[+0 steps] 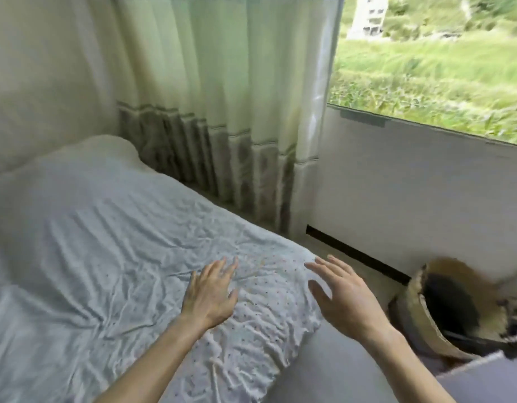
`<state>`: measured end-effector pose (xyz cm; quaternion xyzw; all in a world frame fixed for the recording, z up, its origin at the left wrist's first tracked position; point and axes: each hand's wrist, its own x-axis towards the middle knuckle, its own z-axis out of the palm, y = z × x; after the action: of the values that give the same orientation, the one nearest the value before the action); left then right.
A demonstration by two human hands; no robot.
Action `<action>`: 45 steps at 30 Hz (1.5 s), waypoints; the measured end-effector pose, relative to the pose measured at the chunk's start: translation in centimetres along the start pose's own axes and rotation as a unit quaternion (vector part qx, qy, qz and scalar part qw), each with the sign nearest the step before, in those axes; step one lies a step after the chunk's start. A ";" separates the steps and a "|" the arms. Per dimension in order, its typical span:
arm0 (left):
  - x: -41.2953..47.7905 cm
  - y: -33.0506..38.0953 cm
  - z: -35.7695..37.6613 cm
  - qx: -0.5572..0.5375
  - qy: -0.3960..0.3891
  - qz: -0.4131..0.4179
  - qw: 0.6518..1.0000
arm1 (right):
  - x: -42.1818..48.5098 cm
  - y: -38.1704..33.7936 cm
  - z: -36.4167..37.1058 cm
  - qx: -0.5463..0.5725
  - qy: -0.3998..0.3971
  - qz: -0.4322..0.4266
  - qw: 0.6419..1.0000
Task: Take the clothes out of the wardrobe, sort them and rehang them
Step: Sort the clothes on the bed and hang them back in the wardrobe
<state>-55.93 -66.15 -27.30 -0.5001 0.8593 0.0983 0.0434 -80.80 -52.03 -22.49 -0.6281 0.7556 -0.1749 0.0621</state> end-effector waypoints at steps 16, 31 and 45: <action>-25.9 -18.1 2.5 -0.086 0.073 -0.435 0.893 | 7.6 -23.3 10.2 0.024 -0.171 -0.378 0.910; -42.9 -24.4 13.4 -0.162 -0.057 -0.616 0.769 | -0.8 -35.2 22.3 -0.011 -0.351 -0.486 0.800; -44.6 -53.8 22.6 -0.192 -0.170 -0.546 0.798 | -7.0 -53.3 46.8 -0.121 -0.510 -0.370 0.767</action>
<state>12.41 -49.24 -48.40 -0.8597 0.3863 0.3043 0.1380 -15.23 -61.99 -48.69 -0.8581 0.3366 0.2545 0.2925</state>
